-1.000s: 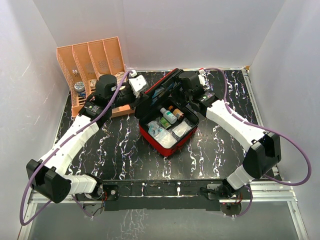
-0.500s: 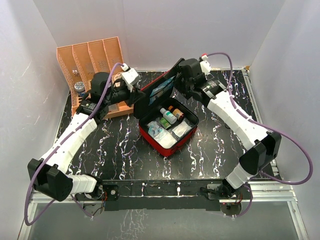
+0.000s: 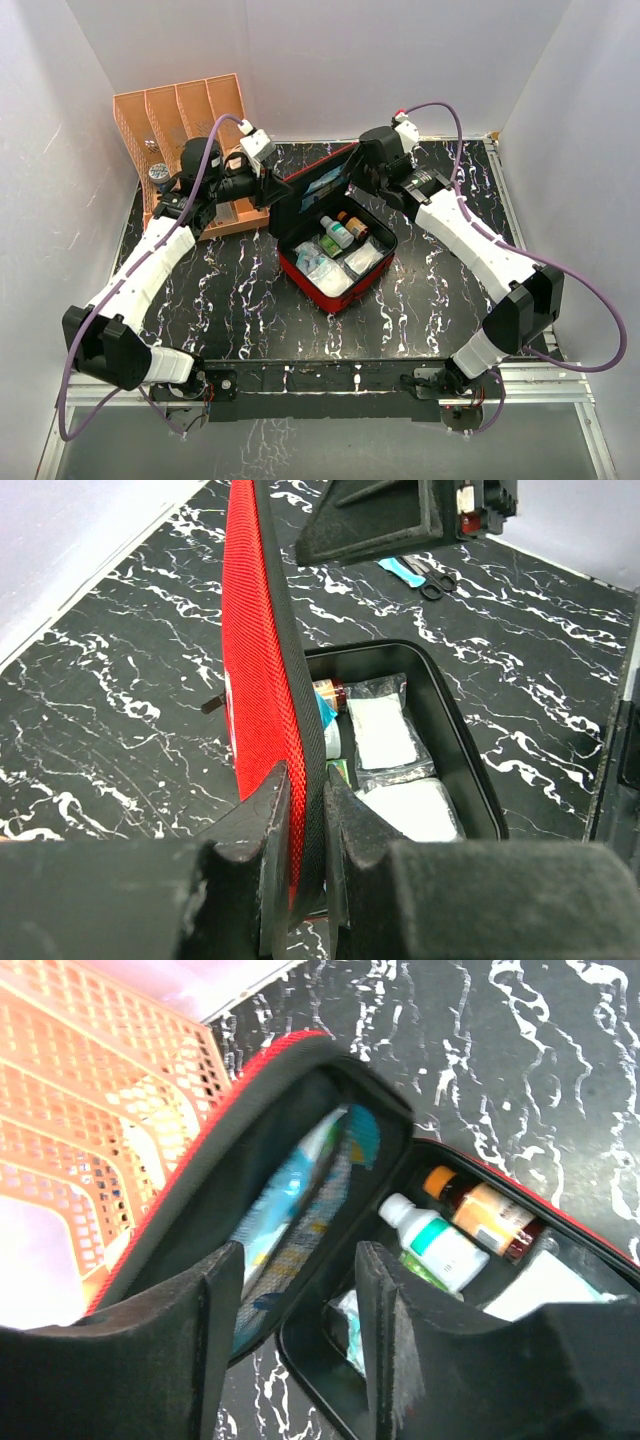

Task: Organize the medicine kit
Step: Place the medical item at the medicine box, then pick up the scissors from the center of the board.

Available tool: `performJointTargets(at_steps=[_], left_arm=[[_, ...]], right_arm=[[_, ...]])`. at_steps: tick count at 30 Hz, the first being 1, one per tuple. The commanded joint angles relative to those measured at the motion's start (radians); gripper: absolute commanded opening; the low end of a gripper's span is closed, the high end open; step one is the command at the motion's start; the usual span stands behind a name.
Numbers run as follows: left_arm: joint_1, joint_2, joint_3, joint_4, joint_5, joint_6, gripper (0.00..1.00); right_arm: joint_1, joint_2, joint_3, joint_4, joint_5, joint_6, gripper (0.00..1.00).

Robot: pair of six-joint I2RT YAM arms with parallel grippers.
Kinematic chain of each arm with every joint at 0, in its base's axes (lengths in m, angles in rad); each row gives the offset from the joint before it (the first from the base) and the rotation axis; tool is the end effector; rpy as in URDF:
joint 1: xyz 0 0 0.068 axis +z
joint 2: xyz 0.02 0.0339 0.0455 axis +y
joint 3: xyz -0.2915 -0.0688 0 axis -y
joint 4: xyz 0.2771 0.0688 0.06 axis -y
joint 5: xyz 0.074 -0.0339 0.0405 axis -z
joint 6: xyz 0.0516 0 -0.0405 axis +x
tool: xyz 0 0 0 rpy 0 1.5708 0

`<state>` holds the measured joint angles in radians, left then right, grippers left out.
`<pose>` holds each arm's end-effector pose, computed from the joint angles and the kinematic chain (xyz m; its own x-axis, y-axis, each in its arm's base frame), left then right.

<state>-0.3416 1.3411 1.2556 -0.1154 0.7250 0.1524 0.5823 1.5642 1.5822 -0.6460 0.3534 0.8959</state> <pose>0.3138 -0.1479 0.4110 -0.0548 0.1401 -0.9886 0.8815 0.4718 0.0180 0.3381 0.2013 0.3981 -0.5268 0.5302 -0.6644 0.2069 0.8381 0.5048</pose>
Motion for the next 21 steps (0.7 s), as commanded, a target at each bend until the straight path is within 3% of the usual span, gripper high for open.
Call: performJointTargets(at_steps=[1, 4, 5, 11, 17, 21], left_arm=[[-0.003, 0.044, 0.052, -0.040, 0.099, -0.005, 0.00], [-0.002, 0.066, 0.072, -0.047, 0.126, 0.013, 0.00], [-0.002, 0.073, 0.076, -0.051, 0.131, 0.024, 0.00], [0.004, 0.087, 0.068, -0.022, 0.080, 0.044, 0.00], [0.005, 0.079, 0.066, -0.016, 0.008, 0.099, 0.00], [0.007, 0.072, 0.067, -0.030, 0.013, 0.099, 0.00]], right_arm=[[0.002, 0.007, 0.052, 0.179, -0.077, -0.038, 0.38], [0.002, 0.021, 0.051, 0.213, -0.124, -0.037, 0.22], [0.001, 0.026, 0.053, 0.212, -0.128, -0.037, 0.21], [0.001, 0.012, 0.063, 0.123, -0.018, -0.036, 0.25], [0.002, -0.006, 0.078, -0.075, 0.194, 0.024, 0.32], [-0.005, -0.045, 0.040, -0.144, 0.311, 0.053, 0.30]])
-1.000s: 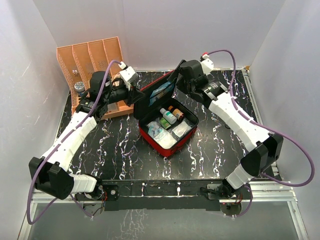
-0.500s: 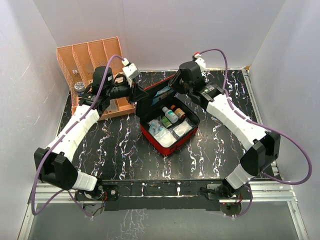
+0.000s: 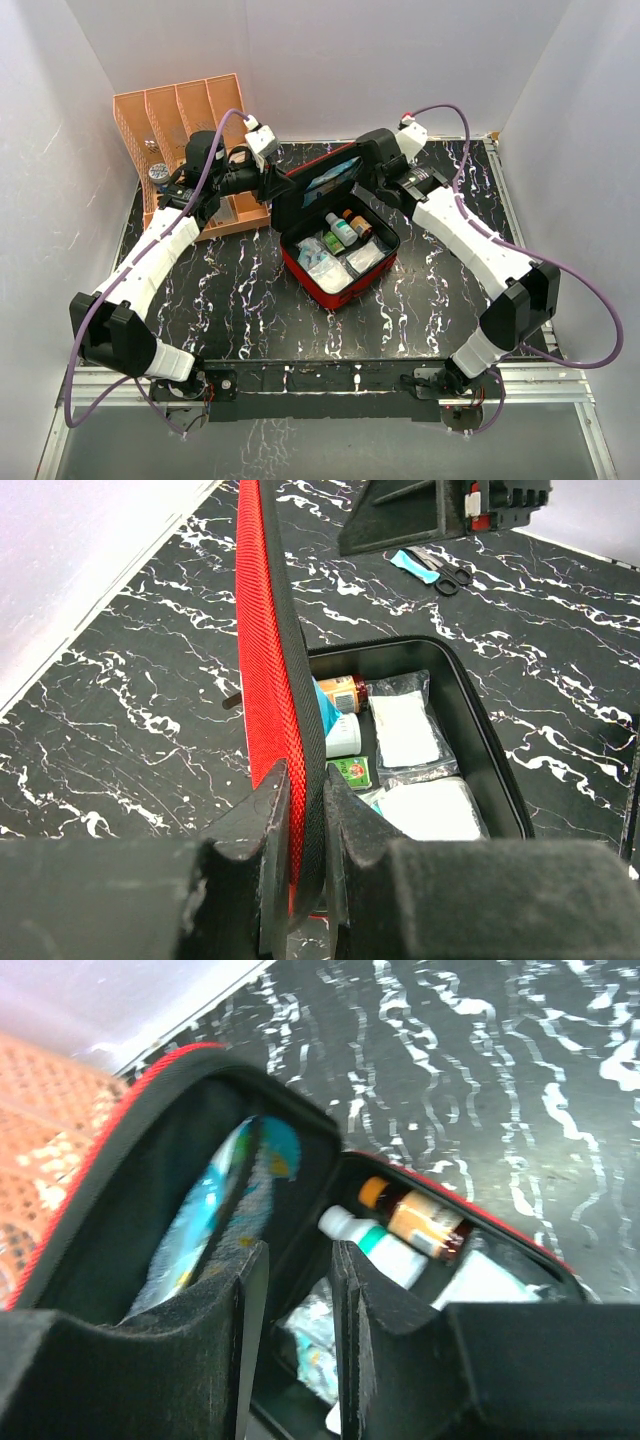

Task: Organize the medicine kit
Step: Pick up the scissors from the center of the board.

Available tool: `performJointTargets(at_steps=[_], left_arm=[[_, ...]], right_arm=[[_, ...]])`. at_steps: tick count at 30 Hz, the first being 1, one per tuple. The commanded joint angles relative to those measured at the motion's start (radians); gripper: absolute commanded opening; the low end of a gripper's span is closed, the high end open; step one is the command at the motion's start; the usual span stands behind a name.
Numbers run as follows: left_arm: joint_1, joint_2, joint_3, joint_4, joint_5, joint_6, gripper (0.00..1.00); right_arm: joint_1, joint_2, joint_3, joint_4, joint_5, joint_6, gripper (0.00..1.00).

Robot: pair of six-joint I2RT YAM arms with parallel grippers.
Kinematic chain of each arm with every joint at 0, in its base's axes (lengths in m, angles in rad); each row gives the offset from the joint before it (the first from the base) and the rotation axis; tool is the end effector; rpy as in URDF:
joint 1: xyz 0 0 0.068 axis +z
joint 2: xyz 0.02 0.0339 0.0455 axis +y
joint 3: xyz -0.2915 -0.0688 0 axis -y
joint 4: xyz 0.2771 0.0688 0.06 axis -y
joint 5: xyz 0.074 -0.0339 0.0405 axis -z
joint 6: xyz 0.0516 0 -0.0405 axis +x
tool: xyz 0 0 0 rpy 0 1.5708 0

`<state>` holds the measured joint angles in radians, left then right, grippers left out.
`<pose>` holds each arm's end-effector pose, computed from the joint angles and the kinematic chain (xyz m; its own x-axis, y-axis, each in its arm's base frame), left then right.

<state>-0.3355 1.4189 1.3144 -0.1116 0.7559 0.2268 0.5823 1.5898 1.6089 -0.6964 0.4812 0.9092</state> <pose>0.3346 -0.1542 0.4085 -0.0012 0.1737 -0.9848 0.8954 0.4387 0.0763 0.3428 0.1971 0.3952 -0.4685 0.5289 -0.7076 0.2985 0.8487 0.4366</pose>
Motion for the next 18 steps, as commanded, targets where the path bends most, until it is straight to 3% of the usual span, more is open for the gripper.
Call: performJointTargets(at_steps=[1, 5, 11, 18], left_arm=[[0.001, -0.010, 0.003, -0.035, -0.014, 0.022, 0.00], [0.000, -0.028, -0.012, -0.045, -0.015, 0.019, 0.00], [0.001, -0.041, -0.016, -0.069, -0.011, 0.026, 0.00], [0.002, -0.044, -0.023, -0.072, -0.009, 0.031, 0.00]], right_arm=[[-0.012, -0.077, 0.001, -0.101, 0.194, 0.038, 0.29], [-0.097, -0.099, -0.063, -0.118, 0.172, 0.033, 0.28], [-0.351, -0.062, -0.123, -0.131, -0.074, -0.092, 0.25], [-0.480, 0.086, -0.036, -0.272, -0.055, -0.308, 0.28]])
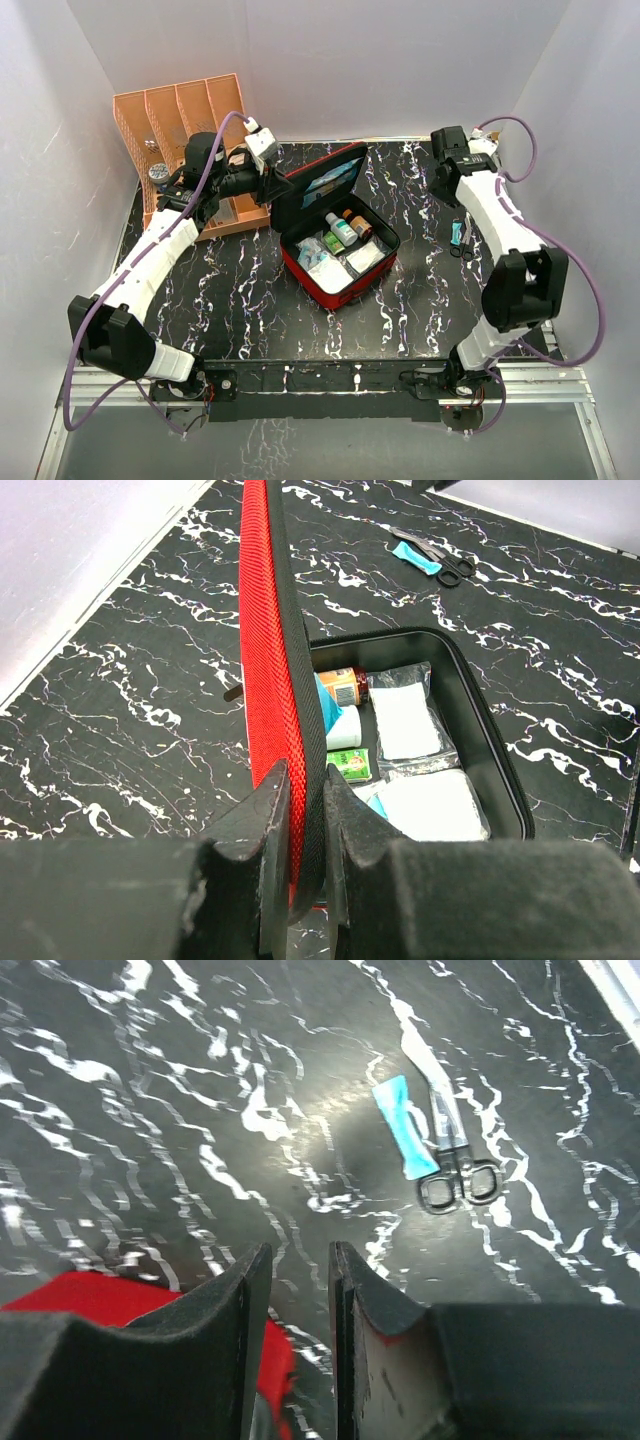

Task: Organize the medicine kit
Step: Pick up the scissors from the center of the board.

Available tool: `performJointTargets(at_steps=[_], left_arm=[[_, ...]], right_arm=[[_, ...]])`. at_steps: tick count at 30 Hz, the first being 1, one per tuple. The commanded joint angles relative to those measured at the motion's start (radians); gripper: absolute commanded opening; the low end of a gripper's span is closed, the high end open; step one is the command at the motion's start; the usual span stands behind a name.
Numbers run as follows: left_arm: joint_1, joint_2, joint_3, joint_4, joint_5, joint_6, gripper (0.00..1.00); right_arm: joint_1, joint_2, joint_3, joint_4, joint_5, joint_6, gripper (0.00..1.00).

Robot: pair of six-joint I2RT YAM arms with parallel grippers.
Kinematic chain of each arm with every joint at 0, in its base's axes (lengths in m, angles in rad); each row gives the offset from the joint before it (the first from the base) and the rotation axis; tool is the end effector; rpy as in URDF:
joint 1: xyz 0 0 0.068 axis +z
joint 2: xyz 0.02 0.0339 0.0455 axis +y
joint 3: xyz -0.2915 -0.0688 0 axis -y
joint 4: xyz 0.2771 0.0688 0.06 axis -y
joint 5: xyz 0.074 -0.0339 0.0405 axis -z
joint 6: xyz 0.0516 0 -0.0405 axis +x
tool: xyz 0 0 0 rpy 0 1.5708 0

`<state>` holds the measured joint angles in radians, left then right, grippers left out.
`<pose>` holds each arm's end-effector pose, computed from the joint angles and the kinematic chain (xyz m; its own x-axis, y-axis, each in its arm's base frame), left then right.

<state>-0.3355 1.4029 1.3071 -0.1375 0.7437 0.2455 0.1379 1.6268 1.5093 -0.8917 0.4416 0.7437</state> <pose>0.3301 -0.1521 0.4082 -0.0017 0.1900 -0.9818 0.8914 0.4452 0.0846 0.3822 0.0308 0.3295 -0.5485 0.5418 -0.6368 0.6420 0.7608 0.0943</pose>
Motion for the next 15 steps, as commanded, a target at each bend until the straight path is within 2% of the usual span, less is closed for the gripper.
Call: performJointTargets(at_steps=[1, 5, 15], left_arm=[[0.003, -0.028, -0.016, -0.046, 0.004, 0.012, 0.00], [0.004, -0.025, -0.017, -0.045, 0.004, 0.013, 0.00], [0.008, -0.029, -0.025, -0.059, 0.009, 0.019, 0.00]], right_arm=[[-0.051, 0.063, 0.062, -0.090, -0.024, -0.159, 0.29], [-0.106, 0.105, 0.018, -0.134, -0.060, -0.198, 0.32], [-0.257, 0.130, -0.060, -0.109, -0.102, -0.287, 0.33]])
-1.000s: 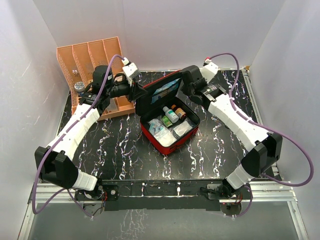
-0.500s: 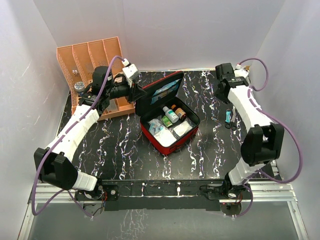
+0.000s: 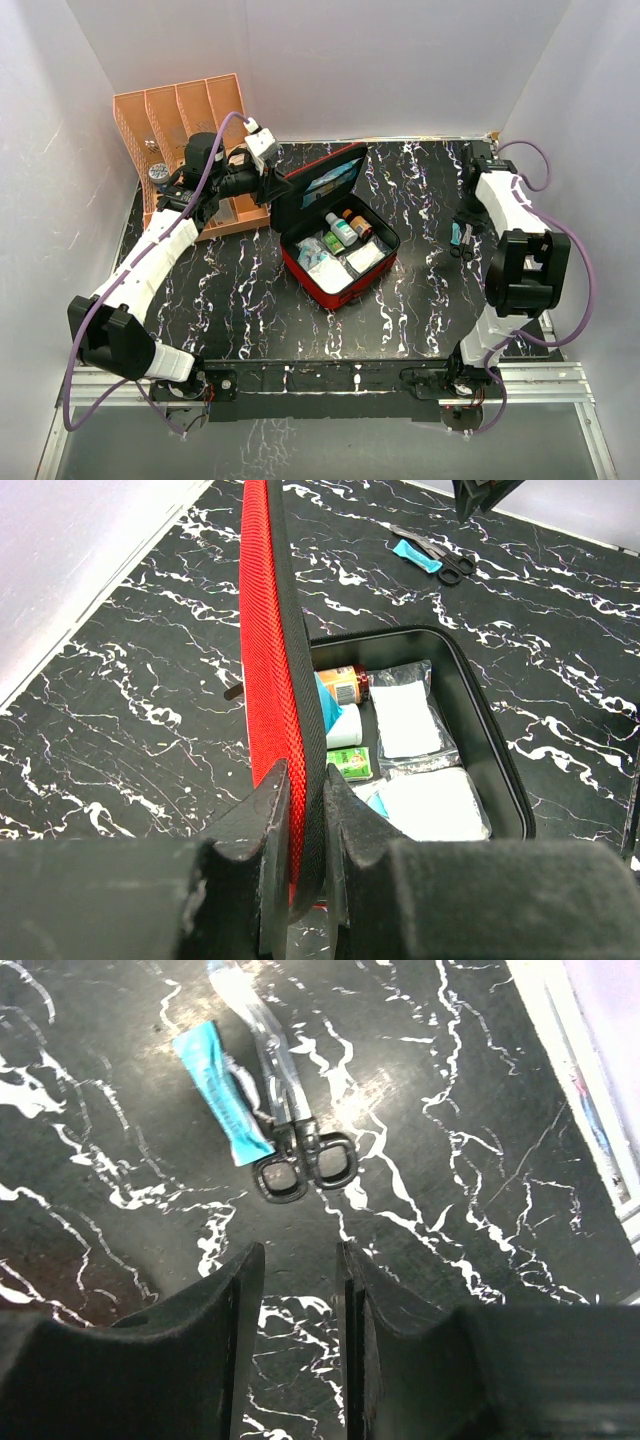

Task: Organize the medicine kit
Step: Pick up the scissors from the center of the board.

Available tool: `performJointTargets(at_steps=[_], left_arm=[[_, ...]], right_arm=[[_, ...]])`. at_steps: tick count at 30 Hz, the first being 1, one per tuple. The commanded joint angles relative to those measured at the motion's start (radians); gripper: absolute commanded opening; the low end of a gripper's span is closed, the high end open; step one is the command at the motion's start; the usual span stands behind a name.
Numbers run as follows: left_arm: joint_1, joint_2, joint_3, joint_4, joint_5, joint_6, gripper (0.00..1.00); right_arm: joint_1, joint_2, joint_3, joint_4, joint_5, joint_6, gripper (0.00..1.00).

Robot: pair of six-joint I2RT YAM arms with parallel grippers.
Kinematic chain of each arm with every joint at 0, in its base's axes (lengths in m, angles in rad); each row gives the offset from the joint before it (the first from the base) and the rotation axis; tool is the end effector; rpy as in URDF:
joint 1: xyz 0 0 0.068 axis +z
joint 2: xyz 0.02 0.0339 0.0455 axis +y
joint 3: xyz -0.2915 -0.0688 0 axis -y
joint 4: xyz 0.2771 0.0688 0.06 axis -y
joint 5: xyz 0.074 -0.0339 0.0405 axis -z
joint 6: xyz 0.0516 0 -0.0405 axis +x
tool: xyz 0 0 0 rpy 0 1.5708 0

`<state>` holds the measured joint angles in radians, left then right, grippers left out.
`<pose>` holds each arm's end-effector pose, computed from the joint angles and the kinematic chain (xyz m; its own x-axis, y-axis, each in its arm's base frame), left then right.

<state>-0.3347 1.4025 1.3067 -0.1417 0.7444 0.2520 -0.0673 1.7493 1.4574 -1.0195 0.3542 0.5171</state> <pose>0.3300 -0.1518 0.4078 0.0001 0.1941 -0.9810 0.8917 0.4440 0.0880 0.3837 -0.0438 0.2598 -0.7632 0.5162 -0.3887 0.6087 0.7761 -0.1646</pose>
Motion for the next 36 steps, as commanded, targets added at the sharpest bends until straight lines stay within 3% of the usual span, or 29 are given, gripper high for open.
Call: performJointTargets(at_steps=[1, 15, 36], left_arm=[[0.008, -0.029, -0.027, -0.055, 0.009, 0.013, 0.00], [0.009, -0.030, -0.027, -0.068, 0.015, 0.017, 0.00], [0.010, -0.030, -0.022, -0.096, 0.019, 0.022, 0.00]], right_arm=[[-0.065, 0.023, -0.009, 0.016, -0.019, -0.071, 0.33], [-0.119, 0.149, 0.026, 0.149, -0.114, -0.216, 0.33], [-0.152, 0.296, 0.139, 0.197, -0.187, -0.308, 0.35]])
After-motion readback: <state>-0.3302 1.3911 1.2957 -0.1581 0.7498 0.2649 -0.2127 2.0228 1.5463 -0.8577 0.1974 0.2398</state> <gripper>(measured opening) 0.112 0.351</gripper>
